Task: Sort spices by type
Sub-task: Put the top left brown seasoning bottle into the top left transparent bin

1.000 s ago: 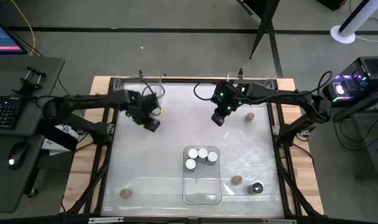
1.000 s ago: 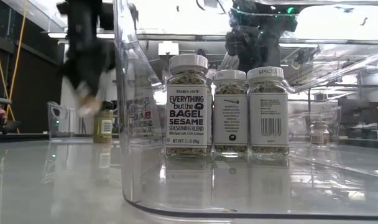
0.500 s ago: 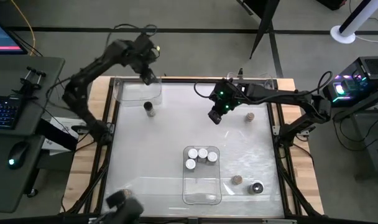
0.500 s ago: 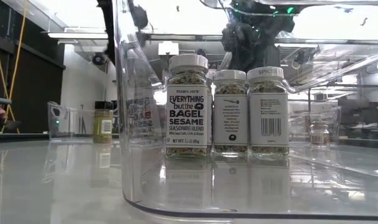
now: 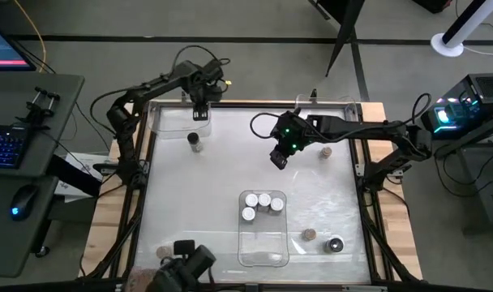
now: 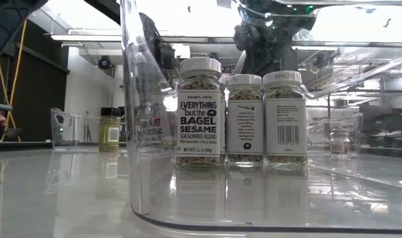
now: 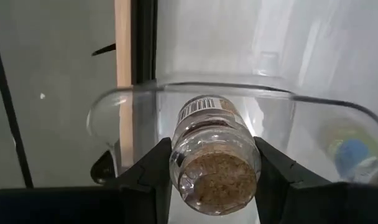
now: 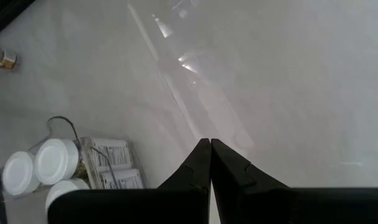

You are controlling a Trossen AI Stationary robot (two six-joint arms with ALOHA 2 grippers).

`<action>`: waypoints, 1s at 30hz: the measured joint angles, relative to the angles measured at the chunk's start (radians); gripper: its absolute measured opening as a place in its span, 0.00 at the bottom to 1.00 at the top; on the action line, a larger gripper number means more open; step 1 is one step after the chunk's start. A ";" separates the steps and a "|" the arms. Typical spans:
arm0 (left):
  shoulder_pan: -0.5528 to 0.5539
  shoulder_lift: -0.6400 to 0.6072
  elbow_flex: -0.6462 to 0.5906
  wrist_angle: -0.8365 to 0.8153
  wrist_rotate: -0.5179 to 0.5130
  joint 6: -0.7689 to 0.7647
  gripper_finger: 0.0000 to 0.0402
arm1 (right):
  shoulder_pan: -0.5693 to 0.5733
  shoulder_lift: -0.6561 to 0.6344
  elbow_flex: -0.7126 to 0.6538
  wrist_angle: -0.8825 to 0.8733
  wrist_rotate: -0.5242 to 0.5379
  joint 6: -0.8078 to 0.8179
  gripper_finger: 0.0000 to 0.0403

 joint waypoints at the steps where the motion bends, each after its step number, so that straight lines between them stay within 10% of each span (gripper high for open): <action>1: 0.002 0.014 0.000 0.011 0.000 0.007 0.33 | 0.004 0.000 0.000 0.001 0.007 0.008 0.00; 22: 0.060 0.002 -0.002 0.013 0.092 -0.049 0.33 | 0.091 0.000 0.000 0.014 0.072 0.060 0.00; 30: 0.092 -0.164 -0.306 0.184 0.089 -0.026 0.33 | 0.093 0.000 0.000 0.016 0.094 0.083 0.00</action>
